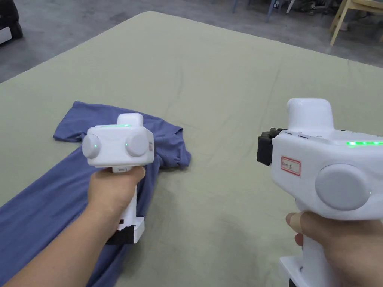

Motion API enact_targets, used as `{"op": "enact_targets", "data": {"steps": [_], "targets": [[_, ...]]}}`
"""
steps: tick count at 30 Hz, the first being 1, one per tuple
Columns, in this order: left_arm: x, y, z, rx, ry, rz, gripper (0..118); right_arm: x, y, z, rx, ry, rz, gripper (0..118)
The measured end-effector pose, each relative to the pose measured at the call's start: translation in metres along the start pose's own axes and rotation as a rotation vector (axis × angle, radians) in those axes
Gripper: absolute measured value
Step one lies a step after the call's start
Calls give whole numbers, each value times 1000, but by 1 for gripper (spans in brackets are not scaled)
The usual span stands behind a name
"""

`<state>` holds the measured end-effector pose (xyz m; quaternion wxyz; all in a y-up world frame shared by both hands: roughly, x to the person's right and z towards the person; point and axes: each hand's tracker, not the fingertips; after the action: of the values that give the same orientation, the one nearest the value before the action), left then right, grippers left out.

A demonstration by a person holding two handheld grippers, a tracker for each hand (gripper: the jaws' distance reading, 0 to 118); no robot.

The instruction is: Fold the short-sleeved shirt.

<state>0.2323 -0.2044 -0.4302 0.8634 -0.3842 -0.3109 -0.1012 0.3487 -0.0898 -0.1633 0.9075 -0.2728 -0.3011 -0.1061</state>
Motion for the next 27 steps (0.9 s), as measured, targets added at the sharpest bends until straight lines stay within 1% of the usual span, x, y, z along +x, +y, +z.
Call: {"op": "enact_targets", "data": {"steps": [2,4,6,8,12,14,17,19,23,25,27], "targets": [[7,24,22,23,16,-15,3,19,6,18,24,-17,-31,3],[21,38,45,55,18,-41,3,38,11,39,54,-57,-47,3],[39,55,63,84,-28,-77,3,61,15,65,85,-104,-76,3],[78,64,87,114,-47,-137,3,88,17,98,116,-126,-105,3],[173,63,120,117,-138,-273,3,142,18,166,165,-244,-115,3],[229,51,136,107,-201,-340,3,170,17,204,183,-310,-123,3],[314,26,166,97,-301,-417,3,209,12,262,227,-383,-148,3],[366,5,187,89,-379,-474,3,233,7,301,248,-454,-162,3],[464,-41,224,61,-501,-590,3,272,-9,375,264,-607,-201,3],[506,-71,239,25,-564,-630,3,286,-21,406,259,-664,-213,3],[544,-106,243,-20,-599,-709,3,298,-35,432,262,-713,-235,3]]}}
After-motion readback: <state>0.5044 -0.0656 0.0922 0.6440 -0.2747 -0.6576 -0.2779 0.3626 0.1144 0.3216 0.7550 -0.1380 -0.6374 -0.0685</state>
